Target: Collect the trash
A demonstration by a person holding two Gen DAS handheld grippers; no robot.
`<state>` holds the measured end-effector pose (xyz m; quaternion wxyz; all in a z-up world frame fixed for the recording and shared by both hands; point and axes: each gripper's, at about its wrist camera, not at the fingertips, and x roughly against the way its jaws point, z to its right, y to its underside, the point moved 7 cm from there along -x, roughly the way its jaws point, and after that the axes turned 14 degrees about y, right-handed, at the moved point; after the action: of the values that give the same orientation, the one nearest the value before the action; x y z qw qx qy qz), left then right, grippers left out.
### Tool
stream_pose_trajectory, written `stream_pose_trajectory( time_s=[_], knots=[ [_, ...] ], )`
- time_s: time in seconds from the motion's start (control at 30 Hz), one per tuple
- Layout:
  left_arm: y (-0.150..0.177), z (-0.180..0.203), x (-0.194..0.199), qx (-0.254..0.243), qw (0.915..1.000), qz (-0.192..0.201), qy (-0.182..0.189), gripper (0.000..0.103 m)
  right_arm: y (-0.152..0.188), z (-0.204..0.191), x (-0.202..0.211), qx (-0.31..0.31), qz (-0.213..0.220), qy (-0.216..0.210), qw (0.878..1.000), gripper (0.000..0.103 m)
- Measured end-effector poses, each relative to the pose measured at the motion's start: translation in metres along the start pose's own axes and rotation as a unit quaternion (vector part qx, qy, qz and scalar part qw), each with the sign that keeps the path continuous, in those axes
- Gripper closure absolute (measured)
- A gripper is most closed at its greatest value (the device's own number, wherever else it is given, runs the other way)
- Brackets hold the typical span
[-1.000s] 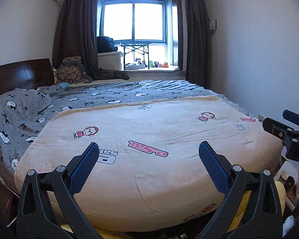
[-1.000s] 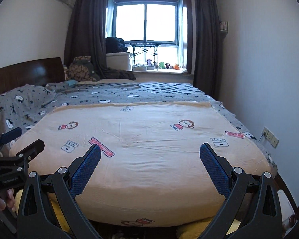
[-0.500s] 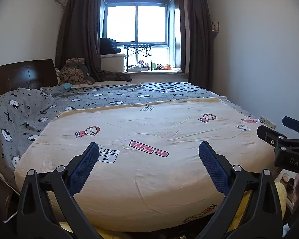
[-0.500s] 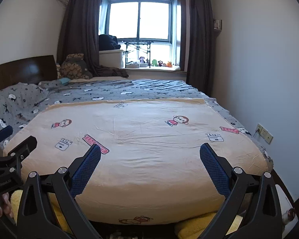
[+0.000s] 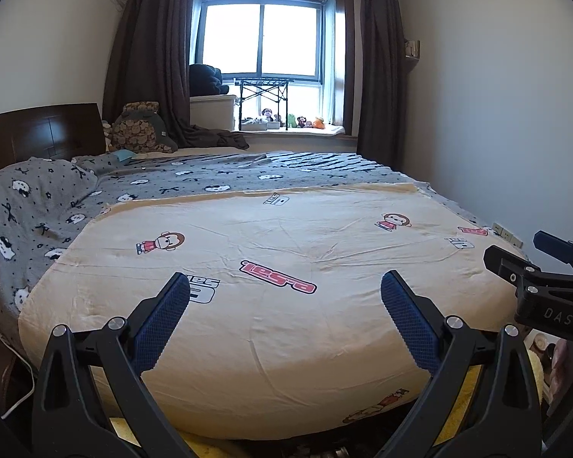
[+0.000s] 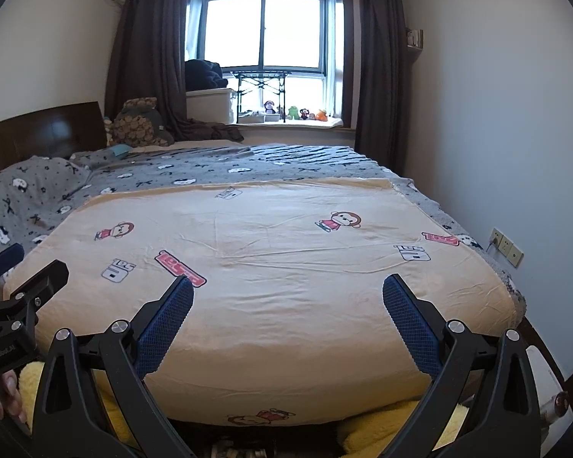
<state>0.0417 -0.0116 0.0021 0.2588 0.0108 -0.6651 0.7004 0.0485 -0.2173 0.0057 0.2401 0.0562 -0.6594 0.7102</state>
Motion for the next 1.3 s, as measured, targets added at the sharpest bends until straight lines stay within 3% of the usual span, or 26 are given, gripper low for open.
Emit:
stream_pose_trajectory(
  time_s=[1.3],
  knots=[
    [-0.0017,0.0056,0.0032,-0.002,1.0,0.007,0.004,0.008,0.0019,-0.0008,0.0048,-0.009,-0.002,-0.005,1.0,0.003]
  ],
)
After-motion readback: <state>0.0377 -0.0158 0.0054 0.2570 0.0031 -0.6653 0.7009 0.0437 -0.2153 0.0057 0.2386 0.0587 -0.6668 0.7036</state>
